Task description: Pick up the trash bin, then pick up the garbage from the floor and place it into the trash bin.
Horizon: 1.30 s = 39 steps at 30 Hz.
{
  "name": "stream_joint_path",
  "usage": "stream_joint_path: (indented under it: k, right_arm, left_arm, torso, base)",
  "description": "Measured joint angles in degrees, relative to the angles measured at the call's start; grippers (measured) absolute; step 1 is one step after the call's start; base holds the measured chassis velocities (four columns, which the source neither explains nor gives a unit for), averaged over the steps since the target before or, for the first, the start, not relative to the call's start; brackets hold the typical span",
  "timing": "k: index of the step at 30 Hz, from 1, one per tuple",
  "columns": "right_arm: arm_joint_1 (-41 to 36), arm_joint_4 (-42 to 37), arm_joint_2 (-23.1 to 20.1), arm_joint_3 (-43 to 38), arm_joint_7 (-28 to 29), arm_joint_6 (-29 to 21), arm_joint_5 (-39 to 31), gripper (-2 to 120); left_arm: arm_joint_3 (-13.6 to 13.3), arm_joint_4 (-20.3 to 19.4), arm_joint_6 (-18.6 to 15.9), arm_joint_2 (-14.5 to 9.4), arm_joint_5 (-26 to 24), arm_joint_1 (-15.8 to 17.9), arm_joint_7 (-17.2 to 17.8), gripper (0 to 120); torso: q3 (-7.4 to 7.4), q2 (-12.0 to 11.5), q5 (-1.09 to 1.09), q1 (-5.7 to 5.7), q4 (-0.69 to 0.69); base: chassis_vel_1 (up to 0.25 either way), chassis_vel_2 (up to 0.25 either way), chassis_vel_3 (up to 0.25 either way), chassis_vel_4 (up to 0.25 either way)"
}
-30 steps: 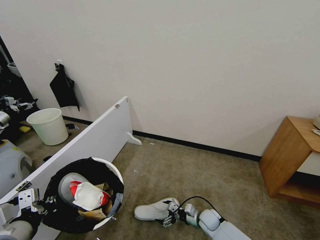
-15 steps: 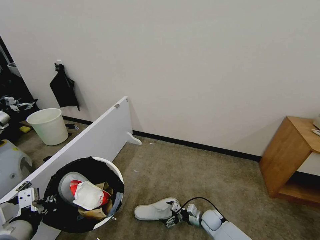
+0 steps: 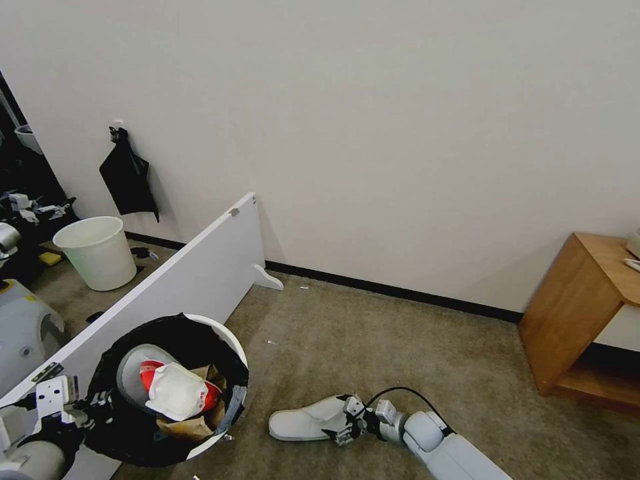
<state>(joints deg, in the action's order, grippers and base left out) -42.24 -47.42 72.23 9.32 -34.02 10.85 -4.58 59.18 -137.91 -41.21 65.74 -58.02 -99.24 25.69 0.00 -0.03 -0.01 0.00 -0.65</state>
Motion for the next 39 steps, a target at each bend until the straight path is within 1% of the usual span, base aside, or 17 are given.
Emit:
stream_joint_path:
  k: [18, 39]
  right_arm:
    - [2.0, 3.7, 1.9, -0.2, -1.2, 0.7, 1.2, 100]
    - [3.2, 5.6, 2.9, 0.1, -2.1, 0.7, 1.6, 100]
  left_arm:
    - [0.1, -0.1, 0.0, -0.2, -0.2, 0.3, 0.1, 2]
    - [0.3, 0.0, 0.0, -0.5, -0.6, 0.4, 0.2, 2]
  torso:
    - [0.00, 0.0, 0.00, 0.00, 0.00]
    - [0.00, 0.0, 0.00, 0.00, 0.00]
  base:
    - [0.000, 0.000, 0.000, 0.000]
    - [0.000, 0.000, 0.000, 0.000]
